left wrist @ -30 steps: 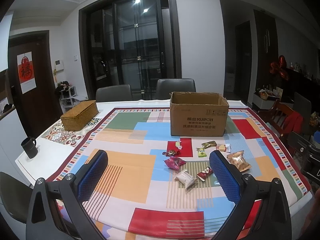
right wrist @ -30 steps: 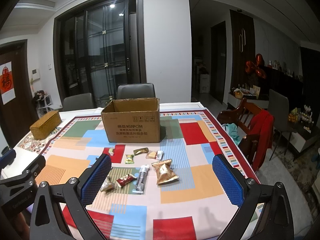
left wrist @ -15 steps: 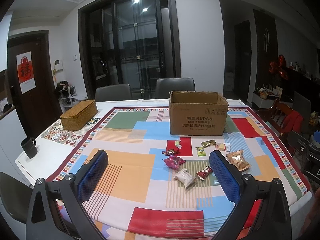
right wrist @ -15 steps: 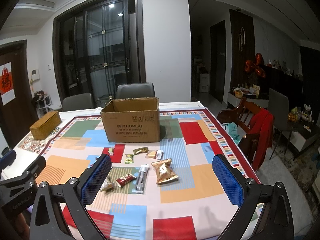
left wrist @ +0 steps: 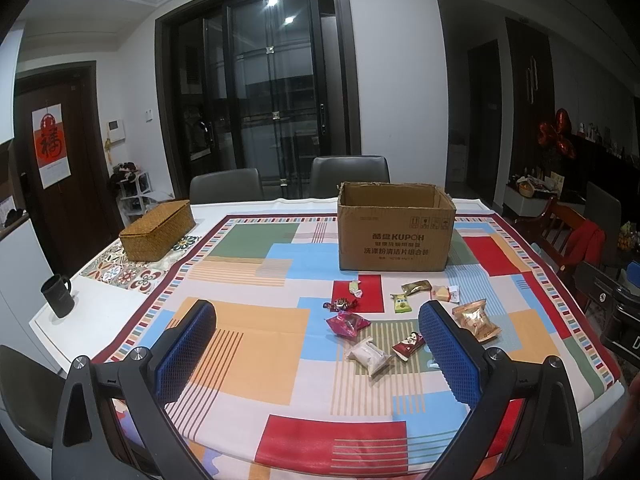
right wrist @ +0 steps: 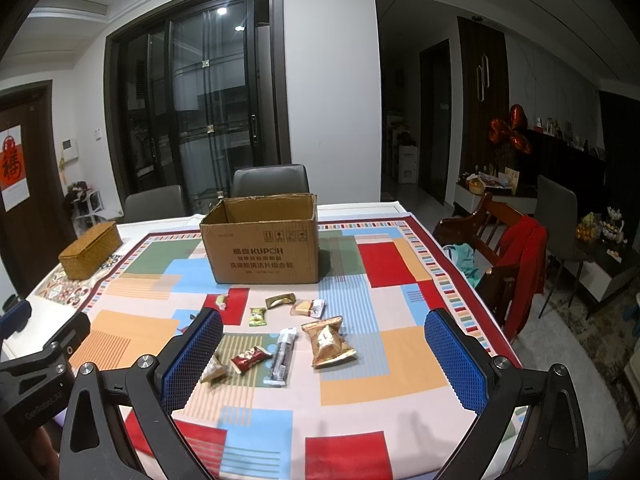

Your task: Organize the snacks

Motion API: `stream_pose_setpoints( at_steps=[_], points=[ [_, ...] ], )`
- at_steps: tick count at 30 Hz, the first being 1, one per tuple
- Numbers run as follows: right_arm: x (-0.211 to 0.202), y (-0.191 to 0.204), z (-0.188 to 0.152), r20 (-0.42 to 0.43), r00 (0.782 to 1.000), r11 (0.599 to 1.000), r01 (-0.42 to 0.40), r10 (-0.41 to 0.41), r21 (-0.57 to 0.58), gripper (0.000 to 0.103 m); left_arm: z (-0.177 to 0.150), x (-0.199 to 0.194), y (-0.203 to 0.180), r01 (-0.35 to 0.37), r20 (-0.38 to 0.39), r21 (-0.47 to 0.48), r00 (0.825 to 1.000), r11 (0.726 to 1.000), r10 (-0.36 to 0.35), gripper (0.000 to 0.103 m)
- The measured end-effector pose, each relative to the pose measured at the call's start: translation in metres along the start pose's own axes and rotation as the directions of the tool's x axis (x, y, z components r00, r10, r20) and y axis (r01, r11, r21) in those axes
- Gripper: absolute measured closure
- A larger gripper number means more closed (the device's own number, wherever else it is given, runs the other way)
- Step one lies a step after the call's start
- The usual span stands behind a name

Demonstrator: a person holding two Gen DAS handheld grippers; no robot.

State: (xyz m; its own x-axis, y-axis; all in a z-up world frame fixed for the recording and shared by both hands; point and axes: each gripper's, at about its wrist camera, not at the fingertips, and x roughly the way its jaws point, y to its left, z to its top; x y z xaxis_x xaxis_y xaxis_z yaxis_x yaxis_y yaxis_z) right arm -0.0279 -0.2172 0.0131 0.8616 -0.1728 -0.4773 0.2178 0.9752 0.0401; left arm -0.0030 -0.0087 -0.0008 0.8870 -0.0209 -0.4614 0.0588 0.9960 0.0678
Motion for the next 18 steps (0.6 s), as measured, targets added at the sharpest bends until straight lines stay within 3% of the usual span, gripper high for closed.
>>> stream_pose_setpoints(
  at_steps=[18],
  points=[
    [0.0015,0.0007,0.0021,-0.006,1.000,1.000,0.000,0.000,0.002,0.001,-0.0034,0.0021,-0.0045,0.003,-0.006,0.001,1.000,1.000,-0.003,0.000]
  ],
)
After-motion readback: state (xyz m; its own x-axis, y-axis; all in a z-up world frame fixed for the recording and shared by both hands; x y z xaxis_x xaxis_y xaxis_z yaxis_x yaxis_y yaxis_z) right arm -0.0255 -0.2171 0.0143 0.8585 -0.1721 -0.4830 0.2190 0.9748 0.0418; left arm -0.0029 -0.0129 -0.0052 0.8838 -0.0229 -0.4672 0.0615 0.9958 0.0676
